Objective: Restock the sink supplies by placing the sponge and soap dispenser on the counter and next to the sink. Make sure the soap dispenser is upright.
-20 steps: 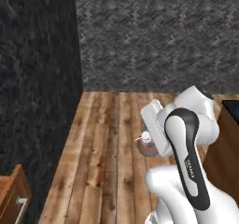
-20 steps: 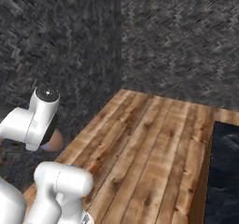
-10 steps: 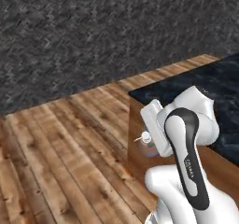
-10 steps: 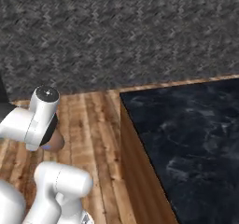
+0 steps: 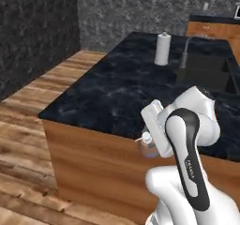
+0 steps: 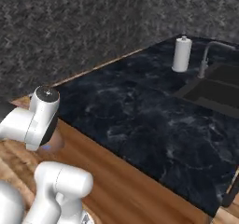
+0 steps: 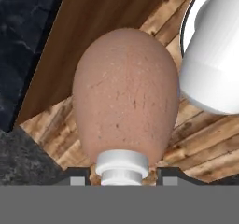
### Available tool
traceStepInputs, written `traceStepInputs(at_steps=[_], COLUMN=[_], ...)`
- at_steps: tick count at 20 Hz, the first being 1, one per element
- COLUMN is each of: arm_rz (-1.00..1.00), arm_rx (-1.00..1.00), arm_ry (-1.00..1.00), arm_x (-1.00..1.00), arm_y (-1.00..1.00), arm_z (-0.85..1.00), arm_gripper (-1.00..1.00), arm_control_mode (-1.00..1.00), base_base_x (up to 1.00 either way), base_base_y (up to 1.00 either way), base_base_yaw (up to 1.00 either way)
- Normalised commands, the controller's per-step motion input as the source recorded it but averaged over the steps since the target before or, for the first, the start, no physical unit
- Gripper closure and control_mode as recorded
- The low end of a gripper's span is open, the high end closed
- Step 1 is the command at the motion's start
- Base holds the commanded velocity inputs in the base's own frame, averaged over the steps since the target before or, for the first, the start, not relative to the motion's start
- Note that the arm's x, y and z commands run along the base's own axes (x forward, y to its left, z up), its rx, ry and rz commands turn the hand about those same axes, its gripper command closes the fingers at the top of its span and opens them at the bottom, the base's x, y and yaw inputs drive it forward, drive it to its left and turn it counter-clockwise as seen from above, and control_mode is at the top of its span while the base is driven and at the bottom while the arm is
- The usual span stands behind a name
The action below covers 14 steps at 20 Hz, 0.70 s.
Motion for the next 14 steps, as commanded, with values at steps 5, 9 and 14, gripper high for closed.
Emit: traceStepInputs(at_steps=[5,9,14], arm_rz=[0.00,0.00,0.00], arm_rx=[0.00,0.00,0.00], arm_ry=[0.00,0.00,0.00], arm_x=[0.00,0.00,0.00], arm_y=[0.00,0.00,0.00], arm_z=[0.00,0.00,0.00], arm_gripper=[1.00,1.00,1.00], arm_control_mode=[1.00,1.00,1.00], base_base_x=[0.00,0.00,0.17], base_base_y=[-0.08,-0.01,-0.69], base_base_yaw=[-0.88,-0.75,-0.37])
